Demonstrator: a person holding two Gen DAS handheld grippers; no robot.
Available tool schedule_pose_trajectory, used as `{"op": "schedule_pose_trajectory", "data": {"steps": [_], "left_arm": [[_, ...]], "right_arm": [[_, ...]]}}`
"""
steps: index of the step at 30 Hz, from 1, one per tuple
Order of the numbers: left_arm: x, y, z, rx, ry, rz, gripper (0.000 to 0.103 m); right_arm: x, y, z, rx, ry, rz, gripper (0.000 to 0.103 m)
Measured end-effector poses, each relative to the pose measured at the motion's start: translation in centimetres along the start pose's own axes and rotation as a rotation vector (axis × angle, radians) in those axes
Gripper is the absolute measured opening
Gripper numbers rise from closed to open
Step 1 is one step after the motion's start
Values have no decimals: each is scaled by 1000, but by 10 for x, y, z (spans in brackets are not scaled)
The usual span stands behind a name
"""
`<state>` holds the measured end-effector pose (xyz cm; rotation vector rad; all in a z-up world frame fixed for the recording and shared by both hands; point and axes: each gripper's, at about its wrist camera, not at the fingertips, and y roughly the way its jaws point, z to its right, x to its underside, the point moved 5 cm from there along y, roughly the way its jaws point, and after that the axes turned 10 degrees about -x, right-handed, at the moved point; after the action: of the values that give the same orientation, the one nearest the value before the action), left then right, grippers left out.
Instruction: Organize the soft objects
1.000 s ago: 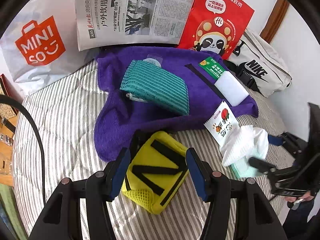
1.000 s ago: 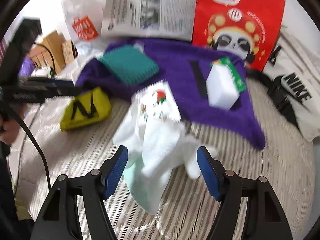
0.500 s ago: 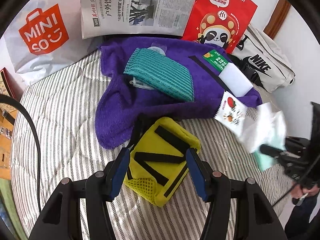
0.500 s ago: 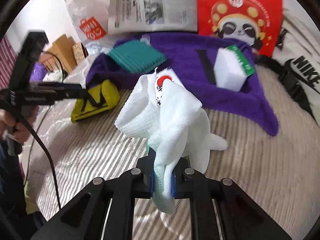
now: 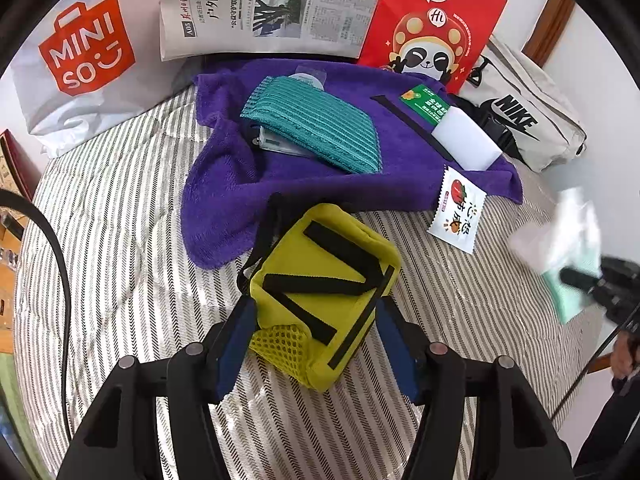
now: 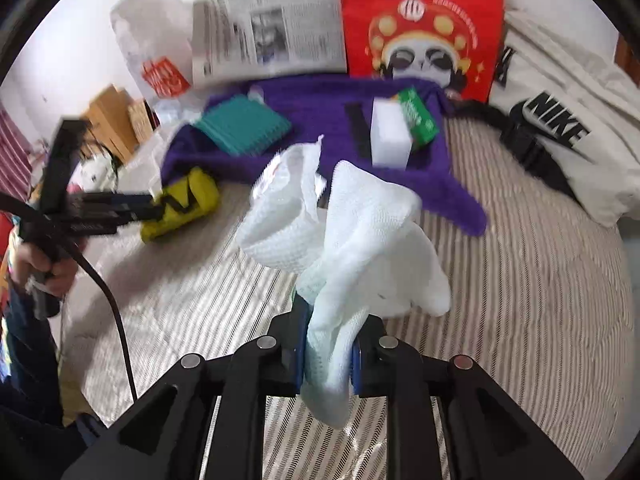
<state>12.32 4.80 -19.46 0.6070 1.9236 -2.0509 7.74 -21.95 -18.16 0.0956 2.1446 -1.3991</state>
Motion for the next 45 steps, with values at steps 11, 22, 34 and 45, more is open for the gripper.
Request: {"op": "schedule_pose_trajectory", "data": {"steps": [11, 22, 34, 45], "left_arm": [[-7, -29, 38, 152, 82, 101, 60], [-4, -19, 103, 413, 220, 101, 60], [3, -7, 112, 547, 203, 42, 25], [-3, -12, 96, 459, 184, 91, 8]], "right_arm": [[13, 26, -15, -129, 14, 6, 10], [3, 19, -51, -264, -65, 23, 10], [2, 31, -54, -317, -61, 4, 10], [2, 20, -37, -269, -18, 29, 10]]}}
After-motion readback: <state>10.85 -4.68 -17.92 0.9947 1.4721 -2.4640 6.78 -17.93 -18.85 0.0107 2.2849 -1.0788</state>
